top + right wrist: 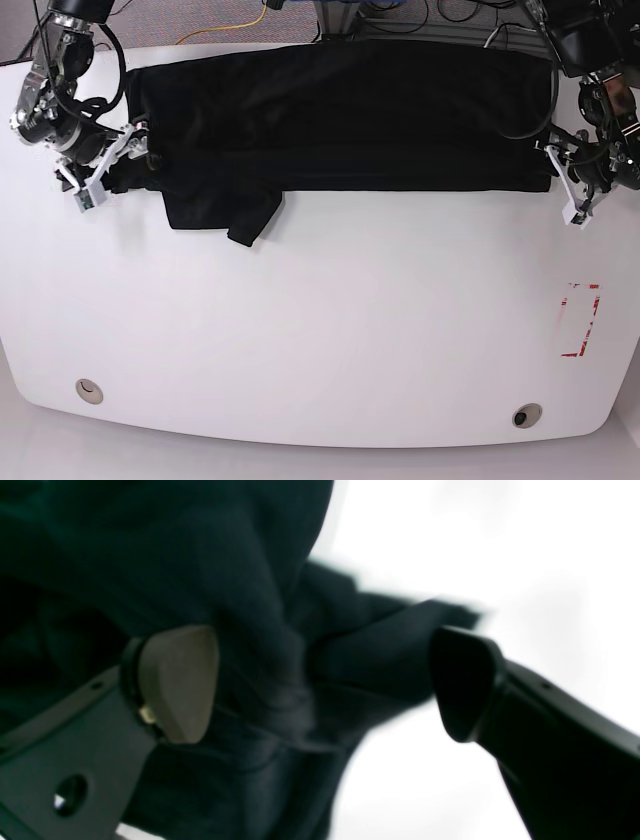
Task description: Layout the t-shirt on the table in an organized manner, then fold the t-shirt properly
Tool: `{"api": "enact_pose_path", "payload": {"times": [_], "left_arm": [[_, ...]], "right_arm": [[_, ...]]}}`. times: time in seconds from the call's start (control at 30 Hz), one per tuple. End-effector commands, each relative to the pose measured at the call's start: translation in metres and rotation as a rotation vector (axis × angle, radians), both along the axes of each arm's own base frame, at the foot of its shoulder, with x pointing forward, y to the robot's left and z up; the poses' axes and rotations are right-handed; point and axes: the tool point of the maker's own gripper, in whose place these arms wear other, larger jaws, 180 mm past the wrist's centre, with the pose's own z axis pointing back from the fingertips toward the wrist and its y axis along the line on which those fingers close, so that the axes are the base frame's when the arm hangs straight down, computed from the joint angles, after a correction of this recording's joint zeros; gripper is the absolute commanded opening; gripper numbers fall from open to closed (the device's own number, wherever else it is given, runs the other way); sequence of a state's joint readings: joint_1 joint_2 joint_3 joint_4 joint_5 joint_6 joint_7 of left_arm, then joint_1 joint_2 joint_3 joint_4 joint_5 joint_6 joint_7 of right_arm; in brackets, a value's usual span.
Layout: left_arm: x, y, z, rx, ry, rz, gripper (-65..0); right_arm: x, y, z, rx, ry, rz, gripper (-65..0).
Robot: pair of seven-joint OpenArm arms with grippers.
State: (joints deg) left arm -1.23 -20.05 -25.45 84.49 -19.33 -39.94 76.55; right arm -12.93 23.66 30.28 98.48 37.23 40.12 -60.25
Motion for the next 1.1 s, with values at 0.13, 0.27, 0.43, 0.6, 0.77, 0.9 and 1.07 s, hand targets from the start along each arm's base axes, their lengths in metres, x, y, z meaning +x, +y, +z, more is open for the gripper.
{"api": "enact_pose_path", "payload": {"times": [0.13,0.27,0.43,0.6,0.77,0.9,1.07], "left_arm": [[0.009,0.020,0.020,0.053,-0.040,-0.002,-22.5],[0.011,0.020,0.021,0.053,-0.044,-0.001,-22.4],[0.015,0.019,0.027,0.062,-0.065,-0.010,-22.4],[0.025,0.015,0.045,0.094,-0.126,-0.037,-22.4],[0.030,0.012,0.058,0.117,-0.167,-0.053,-22.5],[0.032,0.012,0.062,0.123,-0.178,-0.058,-22.6],[0.032,0.012,0.063,0.126,-0.183,-0.059,-22.8]], "right_arm": [[0.020,-0.024,0.055,-0.122,-0.109,-0.017,0.0],[0.038,-0.021,0.063,-0.108,-0.124,-0.027,0.0],[0.066,-0.009,0.052,-0.004,-0.105,-0.057,0.0],[0.085,0.006,0.029,0.084,-0.034,-0.037,0.0],[0.092,0.010,0.011,0.161,0.021,-0.057,0.0],[0.095,0.013,0.002,0.200,0.049,-0.068,0.0],[0.092,0.025,-0.016,0.236,0.111,-0.051,0.0]]}}
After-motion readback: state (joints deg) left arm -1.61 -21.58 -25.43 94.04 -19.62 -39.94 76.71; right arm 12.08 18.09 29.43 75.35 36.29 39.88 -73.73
